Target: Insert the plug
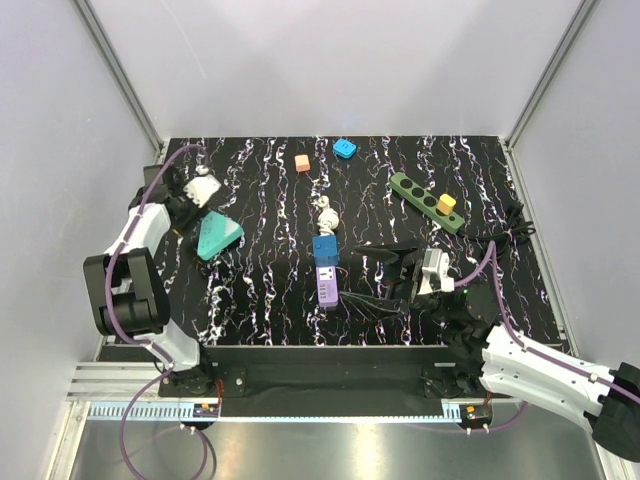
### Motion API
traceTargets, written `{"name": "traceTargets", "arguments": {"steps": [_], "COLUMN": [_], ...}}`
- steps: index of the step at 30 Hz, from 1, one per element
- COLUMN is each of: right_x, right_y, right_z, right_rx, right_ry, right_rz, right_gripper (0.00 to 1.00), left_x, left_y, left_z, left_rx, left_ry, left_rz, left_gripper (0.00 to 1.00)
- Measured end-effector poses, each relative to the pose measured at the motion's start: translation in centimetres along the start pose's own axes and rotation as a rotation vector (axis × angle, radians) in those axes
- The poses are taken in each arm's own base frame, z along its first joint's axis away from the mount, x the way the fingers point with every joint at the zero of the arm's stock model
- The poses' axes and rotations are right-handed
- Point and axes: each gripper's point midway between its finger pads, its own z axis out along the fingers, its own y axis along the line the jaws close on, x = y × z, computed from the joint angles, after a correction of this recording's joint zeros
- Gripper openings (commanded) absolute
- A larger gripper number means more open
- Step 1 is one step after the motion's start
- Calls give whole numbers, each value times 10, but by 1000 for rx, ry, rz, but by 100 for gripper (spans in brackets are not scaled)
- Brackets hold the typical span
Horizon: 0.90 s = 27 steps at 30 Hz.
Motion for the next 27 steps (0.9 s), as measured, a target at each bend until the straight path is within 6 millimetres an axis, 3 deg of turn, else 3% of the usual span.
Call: {"name": "traceTargets", "arguments": {"steps": [4,8,15,22,27], "right_x": [-3,-4,-1,6,11], "right_y": [1,1,1,1,1], "right_z": [0,-1,0,1,1], "right_rx": [-2,-2,-3,-8,-11], "right_ry": [-7,-11,-3,18,32], "right_rz": [-3,-4,-2,5,11], "right_gripper": [100,100,100,100,100], "left_x": [24,38,26,5,-25], "left_y": [23,23,-15,-43,-94], "left_z": [6,16,29,29,15], "left_rx": [-92,-96,-5,66,163], "left_ry": [43,56,28,10,-8], "left_rz": [-175,-288,-337,-350,-290], "left_gripper": [0,0,0,0,0]}}
